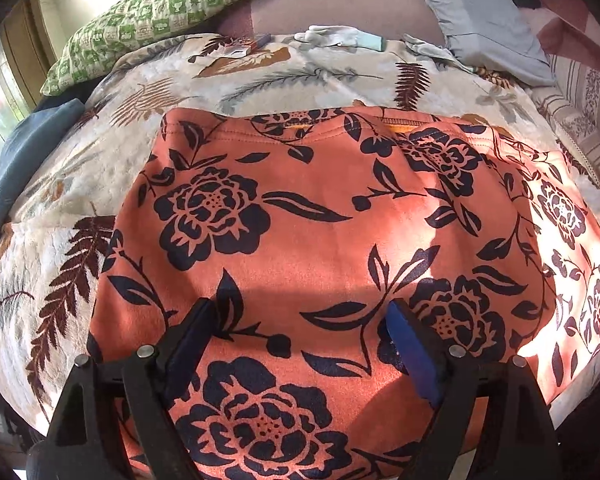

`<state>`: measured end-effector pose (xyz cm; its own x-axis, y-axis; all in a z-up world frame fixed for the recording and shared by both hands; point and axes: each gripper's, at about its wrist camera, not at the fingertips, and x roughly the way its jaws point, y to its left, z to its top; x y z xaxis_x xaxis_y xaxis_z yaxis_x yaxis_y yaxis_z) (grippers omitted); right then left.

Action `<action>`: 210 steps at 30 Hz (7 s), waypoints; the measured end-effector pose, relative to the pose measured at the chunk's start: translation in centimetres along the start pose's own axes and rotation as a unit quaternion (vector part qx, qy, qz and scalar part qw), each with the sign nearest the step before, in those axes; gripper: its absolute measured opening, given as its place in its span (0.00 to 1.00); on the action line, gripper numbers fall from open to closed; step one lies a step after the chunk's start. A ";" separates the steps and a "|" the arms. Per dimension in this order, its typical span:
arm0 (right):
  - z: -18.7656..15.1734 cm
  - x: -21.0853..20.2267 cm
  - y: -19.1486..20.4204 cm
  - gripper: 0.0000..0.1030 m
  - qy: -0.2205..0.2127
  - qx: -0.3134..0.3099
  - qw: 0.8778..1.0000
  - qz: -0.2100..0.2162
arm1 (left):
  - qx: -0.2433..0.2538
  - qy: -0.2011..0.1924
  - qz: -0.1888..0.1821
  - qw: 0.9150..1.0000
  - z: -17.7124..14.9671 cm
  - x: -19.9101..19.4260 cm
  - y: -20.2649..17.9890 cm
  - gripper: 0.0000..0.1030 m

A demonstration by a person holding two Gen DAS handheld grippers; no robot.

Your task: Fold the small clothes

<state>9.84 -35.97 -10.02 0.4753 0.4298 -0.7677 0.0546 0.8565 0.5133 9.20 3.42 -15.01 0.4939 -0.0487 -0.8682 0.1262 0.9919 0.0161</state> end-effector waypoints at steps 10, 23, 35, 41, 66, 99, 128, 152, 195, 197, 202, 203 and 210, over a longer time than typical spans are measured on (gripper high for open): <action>0.0 4.8 -3.3 0.39 0.028 0.072 0.994 -0.082 | -0.045 -0.009 -0.004 0.999 0.0 -1.0 2.7 0.85; 4.3 5.6 -1.3 0.52 0.005 0.035 0.995 -0.089 | -0.005 -0.005 -0.010 1.000 -0.1 0.1 1.5 0.86; 7.1 8.6 -4.6 0.30 0.006 -0.011 0.985 -0.175 | -0.021 -0.008 -0.016 1.000 0.0 -0.4 2.3 0.86; 6.2 8.1 -3.6 0.29 0.007 -0.040 0.980 -0.192 | -0.035 -0.010 -0.018 0.999 -0.1 -1.1 2.9 0.86; 6.4 6.2 -4.8 0.09 -0.015 0.003 0.981 -0.196 | 0.039 -0.021 0.010 0.999 0.8 1.0 -1.0 0.90; -9.1 -0.7 -8.5 0.87 0.010 0.200 0.978 0.052 | 0.011 -0.065 -0.054 0.996 0.0 -6.9 -3.0 0.92; -2.2 5.3 -12.0 0.86 0.075 0.177 0.965 0.177 | 0.063 -0.013 -0.040 0.997 2.2 -3.3 -7.3 0.92; -0.8 4.4 -9.3 0.15 0.059 0.158 0.976 0.139 | 0.037 -0.004 -0.051 0.998 1.6 -0.8 -6.4 0.79; -6.6 18.9 25.2 0.79 0.137 0.058 0.961 0.232 | -0.198 -0.142 -0.072 0.967 -5.0 -14.5 15.7 0.73; -6.0 17.1 23.3 0.81 0.112 0.051 0.968 0.218 | -0.153 -0.146 -0.110 0.971 -4.1 -14.1 12.3 0.75; -6.1 14.6 16.1 0.81 0.103 0.089 0.966 0.218 | -0.074 0.022 0.062 0.995 -4.4 -3.3 8.6 0.79; -6.2 14.3 14.9 0.81 0.101 0.103 0.963 0.229 | -0.119 0.033 0.030 0.992 -5.2 -2.6 9.8 0.81; -3.8 12.5 10.1 0.81 0.075 0.115 0.967 0.213 | -0.129 -0.061 0.016 0.990 -1.8 -9.1 9.6 0.80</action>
<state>12.99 -20.88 -15.96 0.3660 0.7813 -0.5056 0.0840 0.5134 0.8540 4.38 13.59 -7.90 0.5958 -0.0153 -0.8030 -0.1076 0.9893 -0.0986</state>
